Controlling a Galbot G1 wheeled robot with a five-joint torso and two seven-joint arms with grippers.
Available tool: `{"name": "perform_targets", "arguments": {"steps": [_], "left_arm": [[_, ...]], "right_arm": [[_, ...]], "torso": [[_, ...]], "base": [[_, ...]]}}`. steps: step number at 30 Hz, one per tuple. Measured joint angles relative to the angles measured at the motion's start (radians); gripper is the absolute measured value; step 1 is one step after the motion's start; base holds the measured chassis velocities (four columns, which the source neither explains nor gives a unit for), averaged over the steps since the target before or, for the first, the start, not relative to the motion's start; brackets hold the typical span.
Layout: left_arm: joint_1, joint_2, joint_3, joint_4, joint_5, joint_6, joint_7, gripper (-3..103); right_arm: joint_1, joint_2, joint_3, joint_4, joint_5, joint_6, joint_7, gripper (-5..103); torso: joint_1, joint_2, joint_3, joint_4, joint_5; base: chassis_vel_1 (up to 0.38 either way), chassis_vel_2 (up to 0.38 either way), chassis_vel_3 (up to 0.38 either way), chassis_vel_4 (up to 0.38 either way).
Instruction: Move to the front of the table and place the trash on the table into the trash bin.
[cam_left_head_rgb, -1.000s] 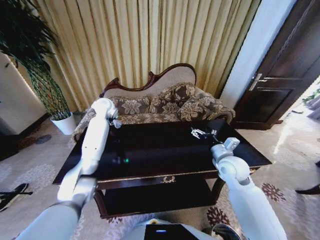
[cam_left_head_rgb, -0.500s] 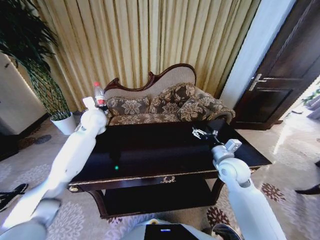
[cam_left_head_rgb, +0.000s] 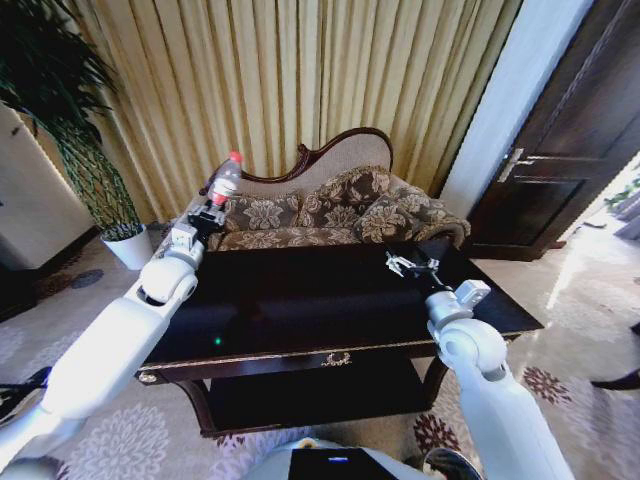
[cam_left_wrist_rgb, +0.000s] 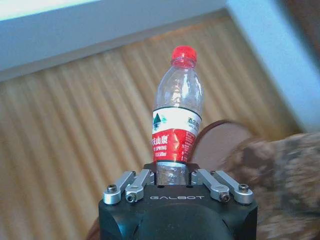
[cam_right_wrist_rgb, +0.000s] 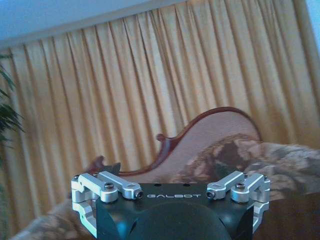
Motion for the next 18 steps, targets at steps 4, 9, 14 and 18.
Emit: {"name": "perform_targets", "arguments": {"steps": [4, 9, 14, 18], "left_arm": [[0.039, -0.008, 0.021, -0.013, 0.031, -0.071, 0.050, 28], [0.055, -0.005, 0.040, -0.042, 0.056, -0.157, 0.117, 28], [0.038, 0.016, 0.074, -0.077, 0.037, -0.197, 0.143, 28], [0.030, 0.025, 0.089, -0.113, -0.023, -0.189, 0.145, 28]], "right_arm": [[-0.003, -0.013, -0.006, 0.013, 0.051, -0.003, 0.000, 100], [-0.020, -0.040, -0.012, 0.017, 0.094, -0.002, 0.000, 100], [-0.026, -0.048, -0.012, 0.075, 0.202, -0.026, 0.000, 100], [-0.035, -0.052, -0.036, 0.111, 0.209, -0.018, 0.000, 100]], "torso": [[0.000, 0.000, 0.000, 0.0005, -0.0002], [0.000, 0.000, 0.000, 0.0001, 0.0001], [0.000, 0.000, 0.000, 0.0003, -0.0001], [0.000, 0.000, 0.000, 0.0002, -0.0002]], "base": [[0.000, 0.000, 0.000, 0.000], [0.000, 0.000, 0.000, 0.000], [0.000, 0.000, 0.000, 0.000], [0.000, 0.000, 0.000, 0.000]]}}
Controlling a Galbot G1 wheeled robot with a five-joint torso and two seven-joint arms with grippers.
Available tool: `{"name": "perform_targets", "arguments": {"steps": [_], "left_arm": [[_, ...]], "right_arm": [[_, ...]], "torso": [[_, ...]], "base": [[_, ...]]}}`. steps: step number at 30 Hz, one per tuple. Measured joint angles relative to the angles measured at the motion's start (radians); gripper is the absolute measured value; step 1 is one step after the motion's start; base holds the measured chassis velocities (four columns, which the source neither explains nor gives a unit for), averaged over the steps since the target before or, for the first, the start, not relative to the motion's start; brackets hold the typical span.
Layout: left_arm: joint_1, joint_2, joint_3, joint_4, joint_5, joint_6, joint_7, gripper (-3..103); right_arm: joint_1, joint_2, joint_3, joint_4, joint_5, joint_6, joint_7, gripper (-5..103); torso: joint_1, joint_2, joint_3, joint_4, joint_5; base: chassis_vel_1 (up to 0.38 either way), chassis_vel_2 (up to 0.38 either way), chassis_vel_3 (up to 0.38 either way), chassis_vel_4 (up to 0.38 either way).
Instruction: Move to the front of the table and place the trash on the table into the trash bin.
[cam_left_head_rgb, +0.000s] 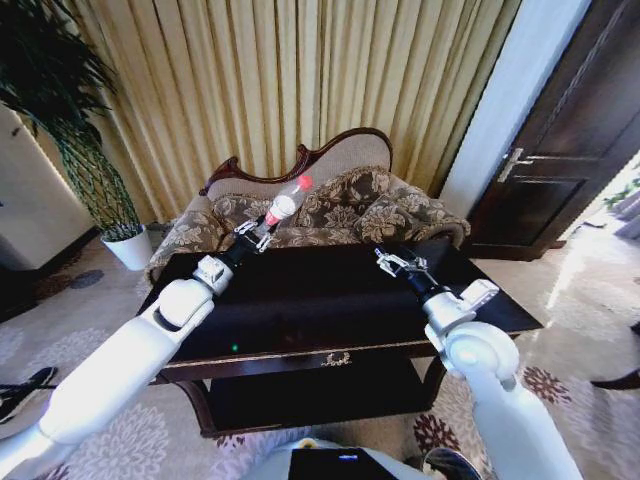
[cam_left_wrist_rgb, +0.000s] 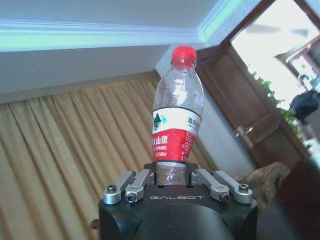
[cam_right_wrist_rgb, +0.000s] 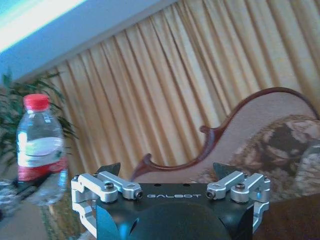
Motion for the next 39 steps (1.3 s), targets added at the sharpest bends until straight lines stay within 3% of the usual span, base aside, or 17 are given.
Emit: {"name": "perform_targets", "arguments": {"steps": [8, 16, 25, 30, 34, 39], "left_arm": [[-0.002, 0.004, 0.012, -0.019, -0.026, 0.017, -0.003, 28], [-0.053, -0.016, 0.103, -0.046, -0.096, 0.068, -0.034, 28], [-0.084, -0.023, 0.147, -0.043, -0.100, 0.077, -0.038, 28], [-0.082, -0.056, 0.141, 0.008, -0.084, 0.077, -0.050, 27], [-0.072, -0.130, 0.124, 0.116, -0.003, 0.032, -0.046, 27], [-0.049, -0.170, 0.109, 0.124, 0.010, 0.036, -0.049, 27]], "right_arm": [[0.012, 0.000, -0.031, 0.035, 0.062, 0.056, 0.000, 100], [0.028, 0.000, -0.053, 0.014, 0.003, 0.097, 0.000, 100], [0.031, -0.008, -0.051, 0.003, -0.026, 0.106, 0.000, 100], [0.032, -0.006, -0.049, -0.027, -0.043, 0.106, 0.000, 100], [0.054, 0.001, -0.063, -0.155, -0.118, 0.125, 0.000, 100], [0.071, 0.011, -0.075, -0.214, -0.140, 0.140, 0.000, 100]], "torso": [[0.000, 0.000, 0.000, 0.0002, -0.0001], [0.000, 0.000, 0.000, -0.0001, 0.0002], [0.000, 0.000, 0.000, 0.0001, 0.0002], [0.000, 0.000, 0.000, 0.0001, 0.0000], [0.000, 0.000, 0.000, 0.0001, 0.0002], [0.000, 0.000, 0.000, -0.0001, 0.0002]], "base": [[0.000, 0.000, 0.000, 0.000], [0.000, 0.000, 0.000, 0.000], [0.000, 0.000, 0.000, 0.000], [0.000, 0.000, 0.000, 0.000], [0.000, 0.000, 0.000, 0.000], [0.000, 0.000, 0.000, 0.000]]}}
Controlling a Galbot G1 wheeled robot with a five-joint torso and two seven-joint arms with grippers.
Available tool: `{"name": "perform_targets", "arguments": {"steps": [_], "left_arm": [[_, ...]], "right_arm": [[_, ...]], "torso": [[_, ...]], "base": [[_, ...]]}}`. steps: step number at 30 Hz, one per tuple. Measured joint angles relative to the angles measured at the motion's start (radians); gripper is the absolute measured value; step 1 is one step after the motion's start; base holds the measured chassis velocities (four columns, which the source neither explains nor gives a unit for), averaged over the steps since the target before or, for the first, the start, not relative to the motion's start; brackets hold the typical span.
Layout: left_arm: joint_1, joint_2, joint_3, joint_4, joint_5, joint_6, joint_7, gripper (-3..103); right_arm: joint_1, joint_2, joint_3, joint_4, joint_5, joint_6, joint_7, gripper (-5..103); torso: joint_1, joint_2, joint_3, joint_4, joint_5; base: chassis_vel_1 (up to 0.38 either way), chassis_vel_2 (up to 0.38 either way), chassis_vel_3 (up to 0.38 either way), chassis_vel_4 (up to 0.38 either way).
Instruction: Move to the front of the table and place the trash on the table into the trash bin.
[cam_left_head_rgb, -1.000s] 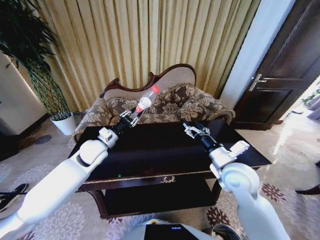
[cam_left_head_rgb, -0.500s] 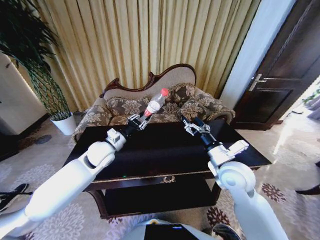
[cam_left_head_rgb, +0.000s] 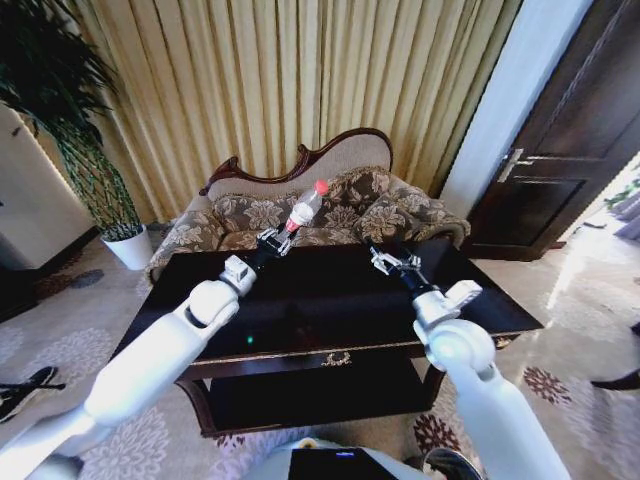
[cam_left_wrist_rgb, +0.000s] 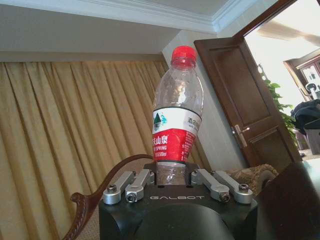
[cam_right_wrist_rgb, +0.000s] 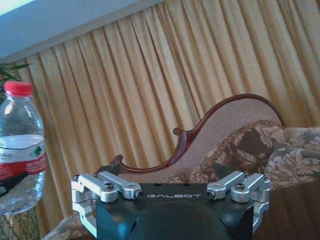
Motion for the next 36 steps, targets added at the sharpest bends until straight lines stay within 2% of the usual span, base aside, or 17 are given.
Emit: {"name": "perform_targets", "arguments": {"steps": [7, 16, 21, 26, 33, 36], "left_arm": [[-0.014, -0.003, -0.001, -0.004, 0.006, -0.002, 0.016, 27], [-0.018, 0.045, 0.030, -0.040, -0.019, 0.001, 0.022, 27], [-0.038, 0.062, 0.041, -0.079, -0.056, 0.039, 0.006, 27], [-0.049, 0.069, 0.047, -0.090, -0.065, 0.044, 0.003, 27], [-0.057, 0.093, 0.108, -0.129, -0.078, 0.047, -0.003, 27], [-0.066, 0.088, 0.148, -0.139, -0.094, 0.062, -0.034, 27]], "right_arm": [[0.011, 0.000, 0.001, 0.011, 0.045, 0.011, 0.000, 100], [-0.008, -0.061, -0.023, 0.136, 0.107, 0.012, 0.000, 100], [0.001, -0.089, -0.030, 0.180, 0.127, -0.004, 0.000, 100], [0.000, -0.094, -0.034, 0.185, 0.128, -0.008, 0.000, 100], [0.000, -0.107, -0.048, 0.217, 0.127, -0.008, 0.000, 100], [0.009, -0.119, -0.053, 0.221, 0.126, -0.007, 0.000, 100]], "torso": [[0.000, 0.000, 0.000, 0.0002, -0.0002], [0.000, 0.000, 0.000, 0.0003, -0.0003], [0.000, 0.000, 0.000, 0.0002, -0.0002], [0.000, 0.000, 0.000, 0.0002, -0.0002], [0.000, 0.000, 0.000, 0.0002, -0.0002], [0.000, 0.000, 0.000, 0.0002, -0.0002]], "base": [[0.000, 0.000, 0.000, 0.000], [0.000, 0.000, 0.000, 0.000], [0.000, 0.000, 0.000, 0.000], [0.000, 0.000, 0.000, 0.000], [0.000, 0.000, 0.000, 0.000], [0.000, 0.000, 0.000, 0.000]]}}
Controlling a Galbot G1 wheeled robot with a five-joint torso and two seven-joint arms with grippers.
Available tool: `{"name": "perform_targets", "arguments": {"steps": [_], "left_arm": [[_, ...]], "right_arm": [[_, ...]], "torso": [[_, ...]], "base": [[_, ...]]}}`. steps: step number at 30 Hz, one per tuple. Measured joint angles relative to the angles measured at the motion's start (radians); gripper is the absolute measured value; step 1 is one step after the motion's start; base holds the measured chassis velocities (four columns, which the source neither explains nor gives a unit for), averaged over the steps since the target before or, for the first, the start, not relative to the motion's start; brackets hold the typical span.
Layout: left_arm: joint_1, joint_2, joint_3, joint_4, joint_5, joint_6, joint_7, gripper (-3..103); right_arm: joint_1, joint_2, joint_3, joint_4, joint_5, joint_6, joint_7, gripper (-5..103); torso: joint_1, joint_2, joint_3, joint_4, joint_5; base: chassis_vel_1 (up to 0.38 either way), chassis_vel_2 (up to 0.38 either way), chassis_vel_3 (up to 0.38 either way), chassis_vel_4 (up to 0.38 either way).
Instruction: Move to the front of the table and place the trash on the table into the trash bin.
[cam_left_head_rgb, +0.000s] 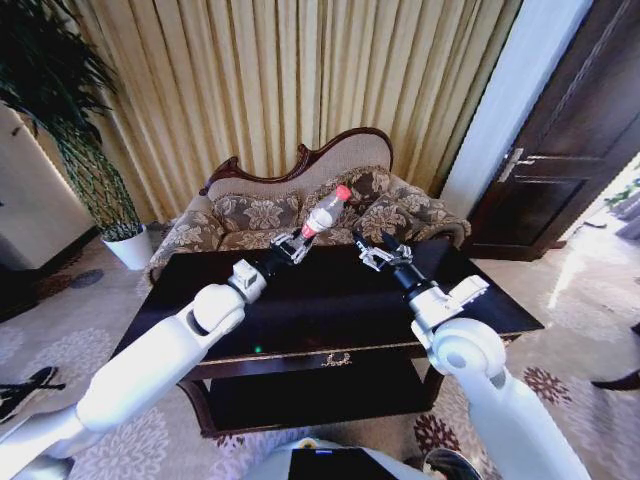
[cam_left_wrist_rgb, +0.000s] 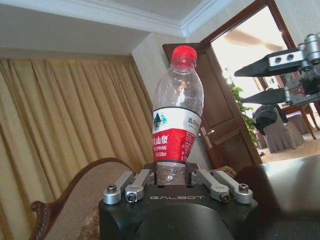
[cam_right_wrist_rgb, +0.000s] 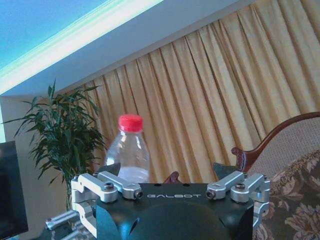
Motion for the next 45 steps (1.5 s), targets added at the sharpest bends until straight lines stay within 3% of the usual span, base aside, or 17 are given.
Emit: {"name": "perform_targets", "arguments": {"steps": [12, 24, 34, 45], "left_arm": [[-0.097, -0.029, 0.082, 0.010, -0.038, 0.023, -0.042, 27], [-0.198, -0.068, 0.213, 0.018, -0.108, 0.050, -0.161, 27], [-0.299, -0.102, 0.332, 0.024, -0.160, 0.059, -0.223, 27], [-0.380, -0.119, 0.423, 0.036, -0.169, 0.059, -0.246, 27]], "right_arm": [[0.020, -0.023, -0.031, -0.008, -0.002, 0.001, 0.000, 100], [0.041, -0.026, -0.028, -0.021, 0.001, 0.003, 0.000, 100], [0.050, -0.021, -0.018, -0.040, 0.002, 0.015, 0.000, 100], [0.058, -0.014, -0.005, -0.033, 0.011, 0.022, 0.001, 100]], "torso": [[0.000, 0.000, 0.000, 0.0000, 0.0001], [0.000, 0.000, 0.000, 0.0000, 0.0000], [0.000, 0.000, 0.000, -0.0001, 0.0002], [0.000, 0.000, 0.000, 0.0000, 0.0000]], "base": [[0.000, 0.000, 0.000, 0.000], [0.000, 0.000, 0.000, 0.000], [0.000, 0.000, 0.000, 0.000], [0.000, 0.000, 0.000, 0.000]]}}
